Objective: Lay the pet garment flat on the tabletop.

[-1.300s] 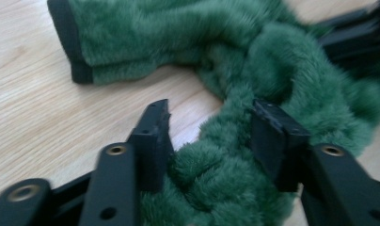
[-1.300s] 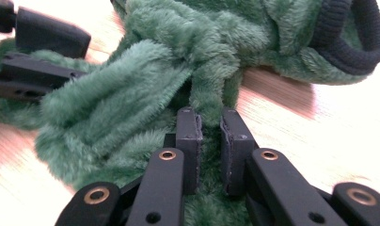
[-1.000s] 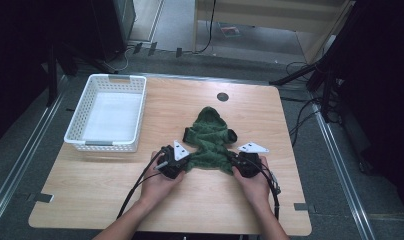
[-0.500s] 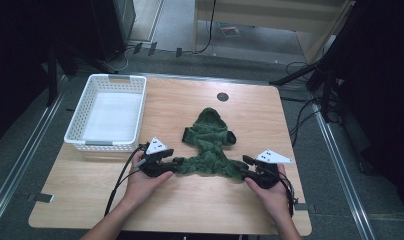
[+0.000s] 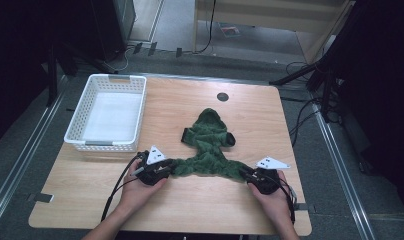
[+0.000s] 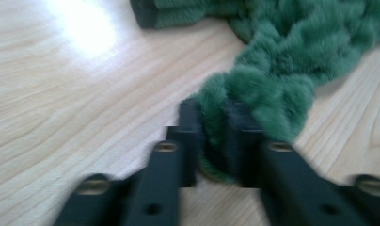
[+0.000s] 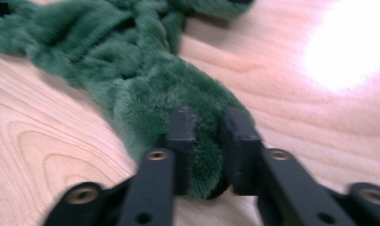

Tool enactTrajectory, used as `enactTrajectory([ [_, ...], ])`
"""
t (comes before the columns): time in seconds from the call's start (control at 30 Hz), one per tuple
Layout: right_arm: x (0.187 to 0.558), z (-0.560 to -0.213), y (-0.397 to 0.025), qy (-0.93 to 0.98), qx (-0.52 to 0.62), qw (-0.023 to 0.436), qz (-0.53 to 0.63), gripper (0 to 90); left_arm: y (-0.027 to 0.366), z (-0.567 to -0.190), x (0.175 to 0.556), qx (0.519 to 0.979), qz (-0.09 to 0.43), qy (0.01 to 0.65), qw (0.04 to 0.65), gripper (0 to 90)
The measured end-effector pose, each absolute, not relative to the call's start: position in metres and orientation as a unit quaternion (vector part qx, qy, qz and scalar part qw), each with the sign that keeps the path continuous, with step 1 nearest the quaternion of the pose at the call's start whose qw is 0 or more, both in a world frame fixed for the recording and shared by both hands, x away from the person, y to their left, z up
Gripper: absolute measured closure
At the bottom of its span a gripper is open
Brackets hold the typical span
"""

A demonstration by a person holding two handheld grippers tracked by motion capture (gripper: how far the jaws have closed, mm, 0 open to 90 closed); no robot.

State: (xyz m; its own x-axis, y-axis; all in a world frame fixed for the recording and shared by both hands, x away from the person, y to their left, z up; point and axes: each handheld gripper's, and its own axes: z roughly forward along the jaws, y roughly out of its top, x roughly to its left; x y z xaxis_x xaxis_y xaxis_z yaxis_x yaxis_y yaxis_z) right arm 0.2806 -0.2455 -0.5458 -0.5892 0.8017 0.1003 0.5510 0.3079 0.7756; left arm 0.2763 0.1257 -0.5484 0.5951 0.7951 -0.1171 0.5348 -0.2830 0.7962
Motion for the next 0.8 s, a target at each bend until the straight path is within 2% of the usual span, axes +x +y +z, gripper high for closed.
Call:
enactTrajectory([
  [0.13, 0.272, -0.538, -0.247, 0.77, 0.426, 0.172, 0.443, 46.4, 0.142, -0.541, 0.269, 0.755, 0.159, 0.439, 0.461, 33.3],
  [0.27, 0.267, -0.525, -0.257, 0.745, 0.437, 0.192, 0.465, 29.6, 0.161, -0.53, 0.255, 0.736, 0.164, 0.437, 0.49, 14.4],
  [0.37, 0.262, -0.52, -0.266, 0.734, 0.447, 0.201, 0.47, 15.2, 0.175, -0.521, 0.244, 0.733, 0.17, 0.431, 0.499, 5.0],
  [0.4, 0.26, -0.52, -0.269, 0.732, 0.451, 0.207, 0.468, 12.9, 0.18, -0.519, 0.24, 0.733, 0.174, 0.428, 0.5, 1.2],
  [0.53, 0.253, -0.521, -0.281, 0.731, 0.457, 0.226, 0.454, 1.4, 0.203, -0.513, 0.226, 0.725, 0.185, 0.424, 0.511, 0.0],
  [0.8, 0.239, -0.527, -0.31, 0.724, 0.478, 0.233, 0.44, 0.0, 0.261, -0.515, 0.205, 0.689, 0.203, 0.464, 0.518, 0.0],
])
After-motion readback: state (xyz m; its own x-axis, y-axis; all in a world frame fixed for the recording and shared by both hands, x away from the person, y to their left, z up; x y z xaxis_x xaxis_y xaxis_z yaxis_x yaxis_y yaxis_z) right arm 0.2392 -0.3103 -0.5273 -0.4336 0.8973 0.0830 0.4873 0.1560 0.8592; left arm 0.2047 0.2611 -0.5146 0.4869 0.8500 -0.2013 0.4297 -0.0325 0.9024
